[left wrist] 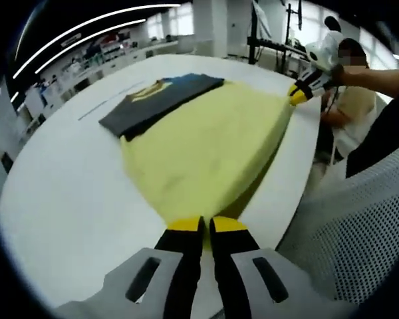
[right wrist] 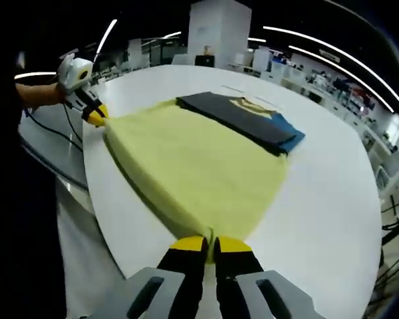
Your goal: Fold the garment on the visible template until the final outline fits inside the template.
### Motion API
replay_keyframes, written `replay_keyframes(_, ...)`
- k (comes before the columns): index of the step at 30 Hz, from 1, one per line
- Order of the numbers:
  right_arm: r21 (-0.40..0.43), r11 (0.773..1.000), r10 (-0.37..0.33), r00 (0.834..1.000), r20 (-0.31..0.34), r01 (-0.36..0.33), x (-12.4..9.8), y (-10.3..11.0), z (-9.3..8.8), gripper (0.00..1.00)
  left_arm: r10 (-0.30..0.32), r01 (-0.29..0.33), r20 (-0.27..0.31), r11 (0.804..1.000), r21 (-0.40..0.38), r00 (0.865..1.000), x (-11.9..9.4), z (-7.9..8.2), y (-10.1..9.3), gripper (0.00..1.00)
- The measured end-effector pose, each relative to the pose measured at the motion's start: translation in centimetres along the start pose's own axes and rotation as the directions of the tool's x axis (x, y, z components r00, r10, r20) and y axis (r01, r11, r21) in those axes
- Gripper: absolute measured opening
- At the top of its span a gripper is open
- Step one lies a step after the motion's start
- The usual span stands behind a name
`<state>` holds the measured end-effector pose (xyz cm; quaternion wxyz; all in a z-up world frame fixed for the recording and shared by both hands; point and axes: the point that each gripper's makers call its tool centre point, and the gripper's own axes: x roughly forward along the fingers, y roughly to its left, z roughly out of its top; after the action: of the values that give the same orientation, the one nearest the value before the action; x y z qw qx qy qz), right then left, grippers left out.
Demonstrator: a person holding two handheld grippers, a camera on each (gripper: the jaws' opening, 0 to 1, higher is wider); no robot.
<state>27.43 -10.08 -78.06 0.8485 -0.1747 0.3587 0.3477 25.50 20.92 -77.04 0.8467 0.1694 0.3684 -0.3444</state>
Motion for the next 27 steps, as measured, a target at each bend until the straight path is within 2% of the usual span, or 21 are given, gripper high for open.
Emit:
replay_keyframes(6,0.054,0.998,-0.034,0.998,0.047,0.031,-1.2,-0.1,1.7,0.00,0.023,-0.023,0.004,0.999,-0.030,1.000,-1.0,0.8,0.2,0.01)
replay_keyframes(9,0.079,0.996,-0.042,0.997,0.070,0.036,-1.9,0.1,2.5,0.00,0.050,-0.048,0.015,0.992,-0.115,0.999,-1.6,1.1,0.5,0.01)
replay_keyframes(13,0.087,0.995,-0.052,0.994,0.093,0.044,-2.6,0.4,3.4,0.00,0.053,-0.049,0.020,0.985,-0.163,0.998,-2.4,1.2,0.6,0.01)
replay_keyframes(19,0.140,0.989,-0.068,0.988,0.140,0.048,-3.8,0.8,5.0,0.00,0.073,-0.069,0.012,0.980,-0.187,0.997,-3.8,2.0,1.0,0.01)
replay_keyframes(22,0.150,0.987,-0.082,0.986,0.148,0.060,-4.2,0.7,5.5,0.00,0.090,-0.079,0.044,0.975,-0.206,0.995,-4.4,2.9,1.3,0.01)
replay_keyframes(27,0.179,0.981,-0.101,0.980,0.169,0.070,-5.2,0.4,6.4,0.00,0.096,-0.081,0.060,0.975,-0.207,0.994,-5.2,3.8,1.4,0.01)
